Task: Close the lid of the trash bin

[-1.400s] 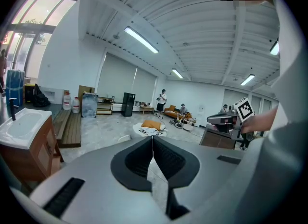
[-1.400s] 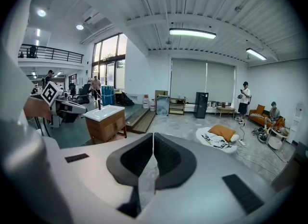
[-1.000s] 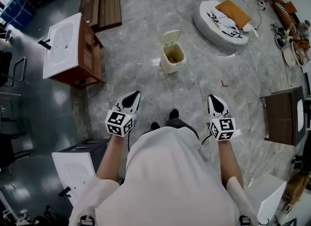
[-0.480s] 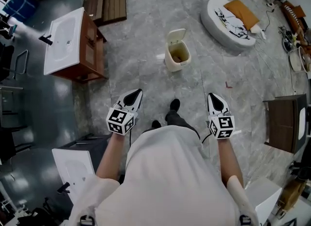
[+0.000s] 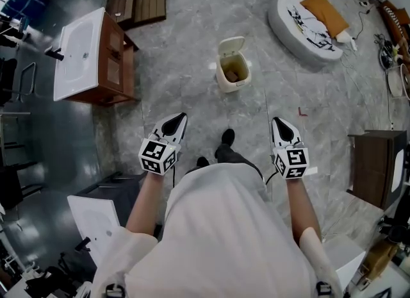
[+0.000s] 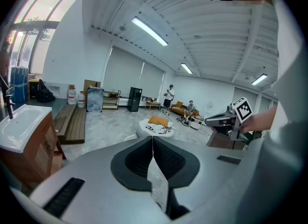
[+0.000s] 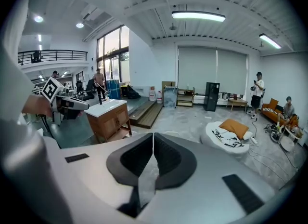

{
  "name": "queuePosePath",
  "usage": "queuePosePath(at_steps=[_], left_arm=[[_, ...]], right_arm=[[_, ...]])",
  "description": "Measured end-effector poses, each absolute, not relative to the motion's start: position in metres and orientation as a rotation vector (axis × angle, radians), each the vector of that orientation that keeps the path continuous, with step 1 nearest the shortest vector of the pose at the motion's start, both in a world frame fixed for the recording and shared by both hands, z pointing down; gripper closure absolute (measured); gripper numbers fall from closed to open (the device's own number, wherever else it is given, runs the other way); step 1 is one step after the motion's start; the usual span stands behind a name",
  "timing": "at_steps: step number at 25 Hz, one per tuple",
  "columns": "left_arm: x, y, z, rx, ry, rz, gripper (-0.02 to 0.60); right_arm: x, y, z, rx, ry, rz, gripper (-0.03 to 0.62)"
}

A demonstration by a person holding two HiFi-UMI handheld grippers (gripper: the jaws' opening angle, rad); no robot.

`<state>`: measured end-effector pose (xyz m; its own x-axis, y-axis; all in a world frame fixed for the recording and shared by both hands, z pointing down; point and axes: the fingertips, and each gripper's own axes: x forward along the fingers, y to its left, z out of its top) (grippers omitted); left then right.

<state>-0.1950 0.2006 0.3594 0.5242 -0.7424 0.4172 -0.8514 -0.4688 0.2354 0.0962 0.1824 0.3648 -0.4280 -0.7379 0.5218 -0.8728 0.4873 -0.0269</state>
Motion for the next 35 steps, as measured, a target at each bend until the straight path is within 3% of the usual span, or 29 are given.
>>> queuePosePath(at_steps=[21,35], left_arm=[[-0.142,0.119,0.371,2.285,-1.392,0.411,0.563],[-0.146,0.091,0.375,2.267,-1.375,0.427,0.563]], right_arm=[[0.134,0.088,0.386,1.166,-2.355,0.388,0.563],[0.125,0.059,0.395,1.154,-2.347,0.413,0.562]])
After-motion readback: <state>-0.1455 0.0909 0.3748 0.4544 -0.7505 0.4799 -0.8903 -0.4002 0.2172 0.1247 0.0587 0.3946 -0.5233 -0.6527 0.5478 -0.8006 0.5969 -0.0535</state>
